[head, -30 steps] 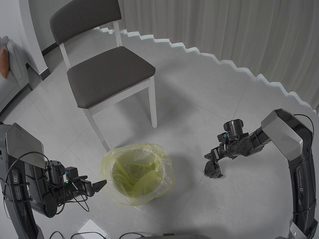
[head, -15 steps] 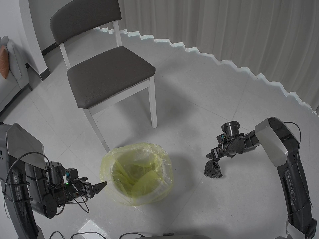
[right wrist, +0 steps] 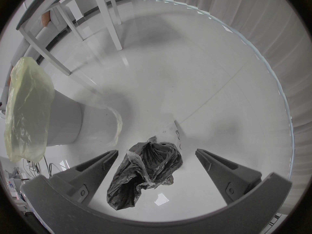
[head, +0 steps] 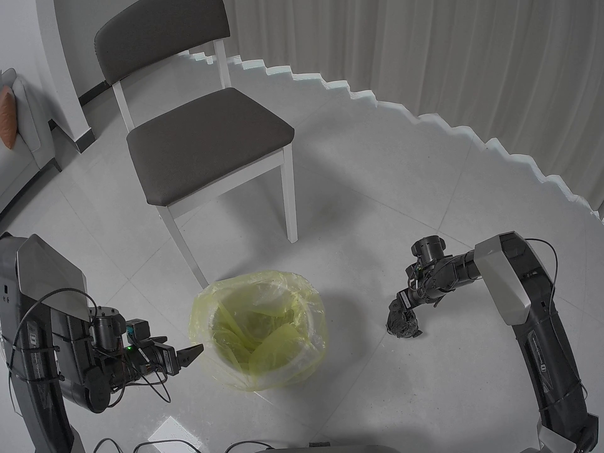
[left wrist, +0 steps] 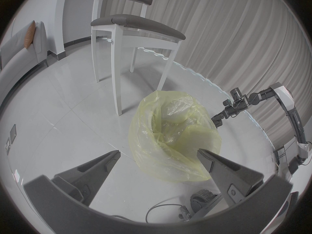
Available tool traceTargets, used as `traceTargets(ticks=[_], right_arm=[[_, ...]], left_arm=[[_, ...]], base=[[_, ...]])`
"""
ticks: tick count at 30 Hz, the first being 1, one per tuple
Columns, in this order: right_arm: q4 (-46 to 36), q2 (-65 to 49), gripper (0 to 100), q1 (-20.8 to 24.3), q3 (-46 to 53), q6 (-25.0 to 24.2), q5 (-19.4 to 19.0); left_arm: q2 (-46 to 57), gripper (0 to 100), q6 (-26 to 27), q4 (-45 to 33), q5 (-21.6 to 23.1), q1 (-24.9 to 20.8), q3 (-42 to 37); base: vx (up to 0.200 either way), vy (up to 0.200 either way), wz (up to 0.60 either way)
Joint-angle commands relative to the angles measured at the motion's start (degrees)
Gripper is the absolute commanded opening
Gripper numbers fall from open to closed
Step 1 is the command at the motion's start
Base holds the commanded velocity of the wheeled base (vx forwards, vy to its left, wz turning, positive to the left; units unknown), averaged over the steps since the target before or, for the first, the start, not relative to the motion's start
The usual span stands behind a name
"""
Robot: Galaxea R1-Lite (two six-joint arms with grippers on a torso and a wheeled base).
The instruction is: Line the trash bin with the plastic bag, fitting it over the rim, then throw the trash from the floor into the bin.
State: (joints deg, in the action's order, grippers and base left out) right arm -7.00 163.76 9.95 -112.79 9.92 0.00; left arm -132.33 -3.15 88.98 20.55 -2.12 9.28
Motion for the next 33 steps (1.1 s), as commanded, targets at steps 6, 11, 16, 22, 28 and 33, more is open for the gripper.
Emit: traceTargets(ticks=[6,11,16,22,28,33], right_arm=[[-5.48,3.06,0,0.16,-1.80,-0.17,0.44],[-6.36,2.62,0,0.25,-1.80,-0.17,0.44],[-7.59,-2.48,0,0.60,-1.80,-0.26,0.35],[-6.63,-15.48,0,1.30,6.70,-0.26,0.18],[-4.34,-33.41,0,5.87,18.48,-0.17,-1.05],[-1.62,-41.85,0,15.19,23.31,-0.26,-0.79]], left_arm=[[-0.91,100,-0.02,1.02,-0.07,0.01,0.48],[-0.91,100,-0.11,1.02,-0.07,0.10,0.74],[-0.83,100,-0.11,1.02,-0.07,0.01,0.65],[-0.74,100,-0.11,1.02,-0.07,0.10,0.57],[-0.91,100,-0.11,1.02,-0.07,-0.08,0.74],[-0.65,100,-0.11,1.02,-0.07,0.01,0.39]], base=[[0.000,0.000,0.00],[0.000,0.000,0.00],[0.000,0.000,0.00],[0.000,0.000,0.00],[0.000,0.000,0.00],[0.000,0.000,0.00]])
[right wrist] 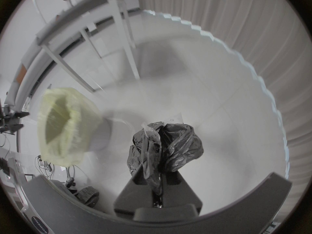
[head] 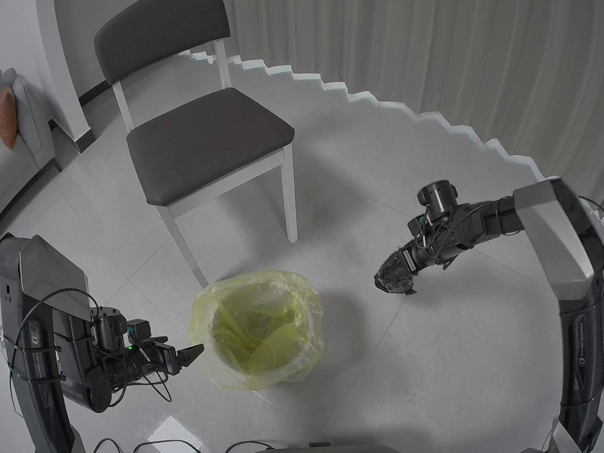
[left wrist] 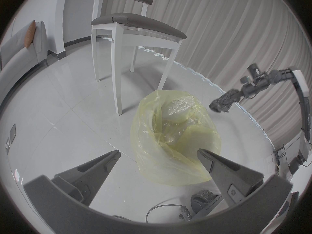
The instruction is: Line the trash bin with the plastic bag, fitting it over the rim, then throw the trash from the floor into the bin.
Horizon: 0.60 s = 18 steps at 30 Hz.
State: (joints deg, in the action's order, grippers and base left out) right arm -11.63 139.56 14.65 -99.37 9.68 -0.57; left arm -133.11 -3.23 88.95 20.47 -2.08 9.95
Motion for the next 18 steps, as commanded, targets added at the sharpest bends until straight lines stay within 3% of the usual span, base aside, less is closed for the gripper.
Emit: traceTargets(ticks=[1,3,8,18], right_arm=[[3.02,-17.65,0,10.48,9.89,-0.01,-0.22],[4.60,-20.20,0,16.99,11.65,-0.10,0.22],[6.00,-21.26,0,24.55,11.83,-0.63,0.31],[9.17,-13.43,0,30.70,11.12,-1.51,-0.22]], left_arm=[[0.13,100,-0.02,1.05,0.01,-0.02,-0.28],[0.31,100,-0.02,1.05,0.01,0.33,-0.63],[0.31,100,-0.11,1.05,-0.08,0.59,-0.63],[0.22,100,-0.20,1.05,-0.08,1.56,-0.63]], base=[[0.000,0.000,0.00],[0.000,0.000,0.00],[0.000,0.000,0.00],[0.000,0.000,0.00]])
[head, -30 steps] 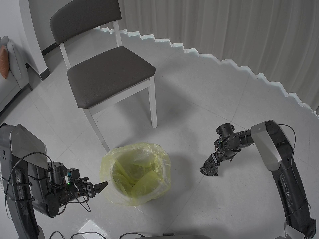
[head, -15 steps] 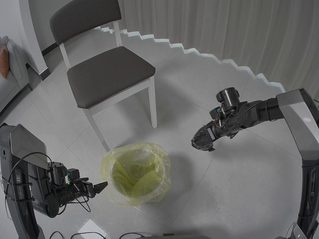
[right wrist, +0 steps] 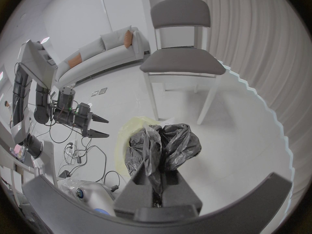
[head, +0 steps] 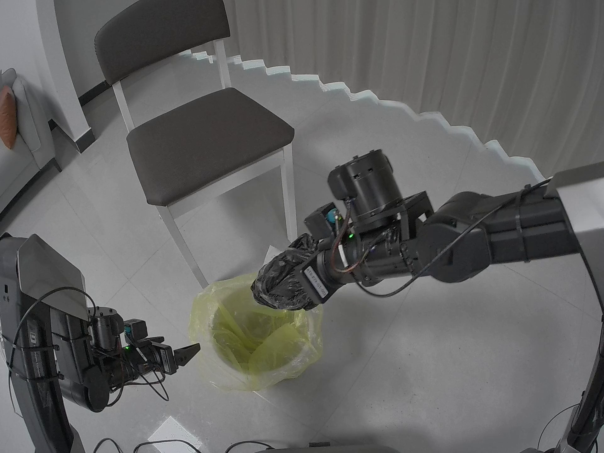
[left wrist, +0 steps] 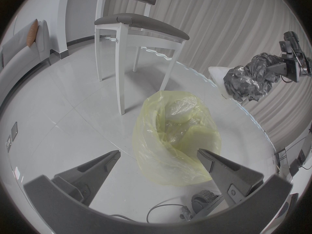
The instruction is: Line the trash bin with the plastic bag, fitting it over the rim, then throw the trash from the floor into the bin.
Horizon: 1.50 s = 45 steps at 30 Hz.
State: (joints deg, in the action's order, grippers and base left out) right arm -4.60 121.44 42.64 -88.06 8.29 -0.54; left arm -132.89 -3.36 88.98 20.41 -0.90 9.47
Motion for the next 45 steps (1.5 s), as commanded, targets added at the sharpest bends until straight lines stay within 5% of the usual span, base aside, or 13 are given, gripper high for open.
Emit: traceTargets(ticks=[1,14,26,27,45], right_arm=[[3.28,6.44,0,3.32,-0.44,-0.12,-0.25],[4.95,19.62,0,5.52,-8.35,-0.29,-0.61],[5.91,25.86,0,3.06,-14.59,-0.03,-0.61],[5.83,26.30,100,2.45,-14.86,0.32,-0.61],[6.35,26.39,100,2.27,-16.26,-0.64,-0.52]], left_arm=[[0.09,100,-0.06,1.02,-0.02,0.37,-0.24],[0.26,100,-0.06,1.02,-0.02,0.46,-0.24],[0.44,100,-0.06,1.02,-0.02,0.99,-0.24],[0.44,100,-0.06,1.02,-0.02,0.99,-0.24],[-0.26,100,-1.38,1.02,-0.02,0.37,1.87]], base=[[0.000,0.000,0.00],[0.000,0.000,0.00],[0.000,0.000,0.00],[0.000,0.000,0.00],[0.000,0.000,0.00]])
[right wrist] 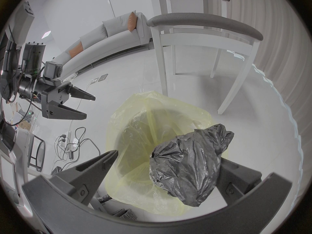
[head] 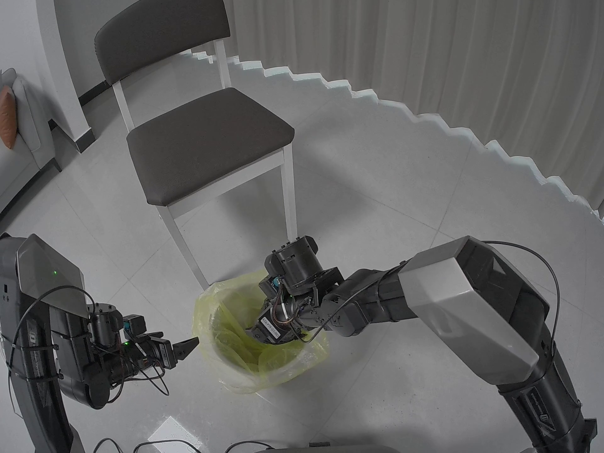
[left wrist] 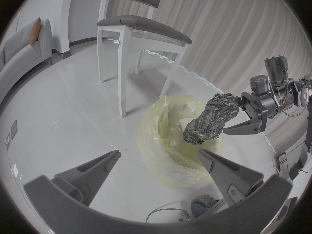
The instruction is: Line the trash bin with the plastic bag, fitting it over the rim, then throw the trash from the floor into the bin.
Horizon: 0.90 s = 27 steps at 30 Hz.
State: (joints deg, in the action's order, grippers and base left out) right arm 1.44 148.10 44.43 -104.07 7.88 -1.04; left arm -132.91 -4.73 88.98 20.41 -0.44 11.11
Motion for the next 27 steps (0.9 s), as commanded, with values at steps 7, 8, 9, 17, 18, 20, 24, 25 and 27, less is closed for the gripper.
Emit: traceTargets(ticks=[7,8,9,17,18,20,24,25,27], right_arm=[[4.71,0.34,100,2.50,-2.01,-1.55,-0.02],[5.15,0.43,100,2.59,-2.10,-1.55,-0.02],[5.59,0.52,100,2.67,-2.10,-1.55,-0.11],[3.40,1.66,100,2.76,-1.66,-0.23,1.04],[3.40,0.87,100,2.76,-1.66,-0.32,1.04],[2.87,-1.50,100,2.76,-1.49,0.12,1.04],[2.69,-5.81,100,2.59,1.06,0.30,1.12],[2.78,-7.13,100,2.24,2.21,0.30,1.12],[2.87,-9.06,100,1.36,4.40,0.21,1.39]], left_arm=[[-0.42,100,-0.10,1.02,-0.02,-0.09,0.14],[-0.33,100,-0.10,1.02,-0.02,-0.09,0.14],[-0.33,100,-0.10,1.02,-0.02,-0.09,0.14],[-0.68,100,-0.10,1.02,-0.02,-0.18,0.06],[-0.68,100,-0.10,1.02,-0.02,-0.09,0.14],[-0.94,100,-0.10,1.02,-0.02,-0.09,0.76],[-3.14,100,-0.72,1.02,-0.19,-0.18,3.75],[-4.46,100,-1.33,1.02,-0.90,-0.26,5.77],[-7.45,100,-2.65,1.02,-4.15,-0.88,10.43]], base=[[0.000,0.000,0.00],[0.000,0.000,0.00],[0.000,0.000,0.00],[0.000,0.000,0.00],[0.000,0.000,0.00],[0.000,0.000,0.00],[0.000,0.000,0.00],[0.000,0.000,0.00],[0.000,0.000,0.00]])
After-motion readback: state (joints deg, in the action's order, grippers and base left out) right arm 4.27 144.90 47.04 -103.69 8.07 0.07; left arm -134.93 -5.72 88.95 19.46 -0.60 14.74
